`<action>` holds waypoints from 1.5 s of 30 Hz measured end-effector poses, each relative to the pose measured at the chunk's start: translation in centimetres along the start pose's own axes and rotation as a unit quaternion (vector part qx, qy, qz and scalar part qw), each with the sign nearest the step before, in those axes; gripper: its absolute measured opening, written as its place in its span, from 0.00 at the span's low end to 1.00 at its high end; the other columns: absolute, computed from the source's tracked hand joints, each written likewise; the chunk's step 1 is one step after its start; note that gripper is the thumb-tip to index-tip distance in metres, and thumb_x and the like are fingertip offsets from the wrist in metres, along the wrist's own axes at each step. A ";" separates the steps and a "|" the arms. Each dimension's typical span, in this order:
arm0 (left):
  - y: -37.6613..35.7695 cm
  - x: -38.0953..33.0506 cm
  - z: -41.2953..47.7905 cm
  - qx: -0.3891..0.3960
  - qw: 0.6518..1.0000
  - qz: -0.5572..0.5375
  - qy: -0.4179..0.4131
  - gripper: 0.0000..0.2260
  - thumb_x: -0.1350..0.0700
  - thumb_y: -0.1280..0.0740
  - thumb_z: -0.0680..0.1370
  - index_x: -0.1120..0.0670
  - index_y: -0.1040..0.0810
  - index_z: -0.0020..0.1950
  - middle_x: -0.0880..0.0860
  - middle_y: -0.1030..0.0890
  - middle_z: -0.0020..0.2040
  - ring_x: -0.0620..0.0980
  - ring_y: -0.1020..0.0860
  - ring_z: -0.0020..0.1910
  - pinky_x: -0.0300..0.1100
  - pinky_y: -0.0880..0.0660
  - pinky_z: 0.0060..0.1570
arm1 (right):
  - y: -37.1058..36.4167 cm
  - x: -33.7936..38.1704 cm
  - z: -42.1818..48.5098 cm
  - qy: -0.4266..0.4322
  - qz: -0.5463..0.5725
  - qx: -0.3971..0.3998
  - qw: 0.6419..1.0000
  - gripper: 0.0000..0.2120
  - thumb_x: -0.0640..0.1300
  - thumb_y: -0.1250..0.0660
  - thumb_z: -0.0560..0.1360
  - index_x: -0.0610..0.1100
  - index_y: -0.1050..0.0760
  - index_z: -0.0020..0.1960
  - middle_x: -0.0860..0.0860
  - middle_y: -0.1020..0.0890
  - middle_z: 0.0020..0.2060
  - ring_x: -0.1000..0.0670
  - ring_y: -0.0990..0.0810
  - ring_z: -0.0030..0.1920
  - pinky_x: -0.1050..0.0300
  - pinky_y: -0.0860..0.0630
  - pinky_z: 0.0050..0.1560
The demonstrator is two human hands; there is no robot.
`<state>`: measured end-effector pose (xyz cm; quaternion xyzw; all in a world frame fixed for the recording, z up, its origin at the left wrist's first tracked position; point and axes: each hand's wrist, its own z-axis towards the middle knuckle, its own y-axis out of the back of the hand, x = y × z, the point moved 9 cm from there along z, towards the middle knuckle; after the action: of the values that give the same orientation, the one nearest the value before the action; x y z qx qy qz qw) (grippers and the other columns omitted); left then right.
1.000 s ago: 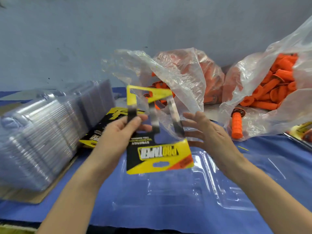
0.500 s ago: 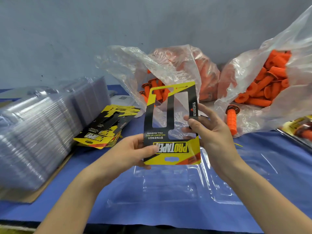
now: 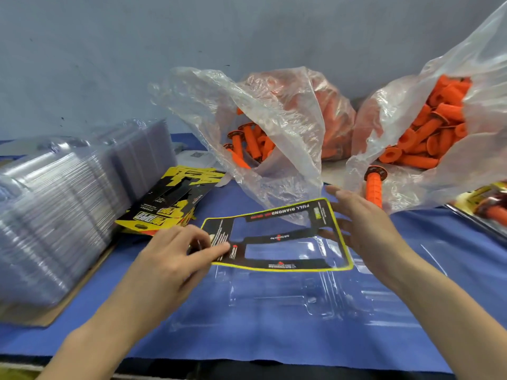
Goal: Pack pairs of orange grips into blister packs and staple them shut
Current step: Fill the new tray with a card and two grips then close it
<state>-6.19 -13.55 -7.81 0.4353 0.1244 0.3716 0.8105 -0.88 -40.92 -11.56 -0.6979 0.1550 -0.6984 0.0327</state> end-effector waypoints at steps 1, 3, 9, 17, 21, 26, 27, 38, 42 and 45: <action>-0.4 0.0 -0.8 0.012 1.000 0.005 -0.006 0.15 0.54 0.42 0.82 0.49 0.18 0.63 0.51 0.22 0.49 0.53 0.25 0.44 0.47 0.28 0.46 | 0.3 0.2 -0.1 0.026 -0.047 -0.006 0.999 0.09 0.43 0.38 0.81 0.50 0.21 0.57 0.52 0.14 0.45 0.51 0.15 0.45 0.60 0.18 0.40; -1.1 0.0 -2.3 0.030 0.999 0.012 -0.015 0.15 0.54 0.42 0.81 0.49 0.20 0.64 0.51 0.23 0.50 0.54 0.25 0.44 0.46 0.29 0.46 | 1.0 0.6 -0.4 0.087 -0.159 -0.023 0.983 0.11 0.41 0.39 0.81 0.53 0.23 0.57 0.55 0.14 0.47 0.54 0.16 0.46 0.62 0.20 0.46; -1.5 -0.1 -4.7 0.058 0.998 -0.004 -0.014 0.20 0.50 0.48 0.82 0.50 0.18 0.62 0.50 0.22 0.49 0.50 0.27 0.48 0.42 0.31 0.51 | -0.8 -0.9 -2.3 0.191 -0.497 0.043 0.845 0.14 0.45 0.40 0.81 0.54 0.25 0.64 0.58 0.21 0.59 0.56 0.24 0.59 0.55 0.29 0.60; -1.4 -0.6 -5.3 0.111 0.990 -0.083 0.035 0.22 0.40 0.46 0.82 0.48 0.18 0.62 0.46 0.23 0.51 0.46 0.27 0.50 0.36 0.33 0.53 | -1.7 -3.1 -3.0 0.209 -0.637 0.089 0.737 0.13 0.47 0.41 0.82 0.52 0.24 0.65 0.58 0.23 0.62 0.51 0.28 0.62 0.57 0.34 0.64; -1.4 1.2 -4.6 0.088 0.977 -0.136 0.135 0.23 0.40 0.50 0.83 0.47 0.21 0.66 0.45 0.25 0.66 0.47 0.28 0.64 0.39 0.35 0.63 | -1.6 -3.5 -2.9 0.200 -0.642 0.088 0.735 0.15 0.49 0.42 0.82 0.53 0.25 0.66 0.56 0.27 0.66 0.50 0.31 0.67 0.58 0.37 0.65; -4.6 0.9 -5.3 0.183 0.963 -0.151 0.132 0.26 0.35 0.55 0.81 0.43 0.29 0.72 0.40 0.31 0.72 0.36 0.37 0.71 0.34 0.49 0.73 | -1.7 -3.5 -3.1 0.202 -0.635 0.090 0.740 0.15 0.48 0.42 0.82 0.51 0.26 0.66 0.55 0.26 0.66 0.49 0.29 0.64 0.59 0.36 0.64; -4.6 0.7 -5.3 0.183 0.964 -0.147 0.127 0.26 0.36 0.54 0.82 0.44 0.27 0.71 0.40 0.30 0.71 0.36 0.36 0.70 0.35 0.48 0.73 | -1.7 -3.5 -3.1 0.202 -0.634 0.090 0.741 0.15 0.48 0.42 0.82 0.51 0.26 0.66 0.56 0.26 0.65 0.49 0.29 0.64 0.59 0.35 0.63; -5.9 1.8 -5.6 0.179 0.955 -0.155 0.181 0.25 0.34 0.50 0.78 0.40 0.33 0.73 0.32 0.37 0.70 0.34 0.41 0.72 0.32 0.41 0.67 | -1.7 -3.9 -3.3 0.168 -0.644 0.114 0.737 0.17 0.55 0.45 0.82 0.56 0.28 0.68 0.58 0.32 0.71 0.52 0.35 0.70 0.58 0.45 0.73; -6.1 1.9 -5.5 0.174 0.945 -0.183 0.206 0.24 0.35 0.49 0.78 0.39 0.35 0.72 0.30 0.39 0.70 0.35 0.44 0.74 0.37 0.39 0.70 | -1.5 -4.5 -3.3 0.117 -0.632 0.171 0.747 0.24 0.56 0.48 0.79 0.59 0.35 0.74 0.60 0.40 0.76 0.58 0.48 0.76 0.54 0.62 0.78; -5.9 1.9 -5.4 0.170 0.945 -0.183 0.213 0.28 0.32 0.51 0.77 0.41 0.34 0.73 0.30 0.40 0.70 0.33 0.45 0.73 0.33 0.42 0.69 | -1.6 -4.8 -3.5 0.121 -0.666 0.188 0.712 0.25 0.55 0.45 0.79 0.59 0.40 0.77 0.60 0.44 0.77 0.58 0.51 0.77 0.52 0.65 0.77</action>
<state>-4.80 -10.99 -15.45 0.4469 0.4329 0.2748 0.7331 -3.92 -37.57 -15.68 -0.5096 -0.4817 -0.6325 -0.3290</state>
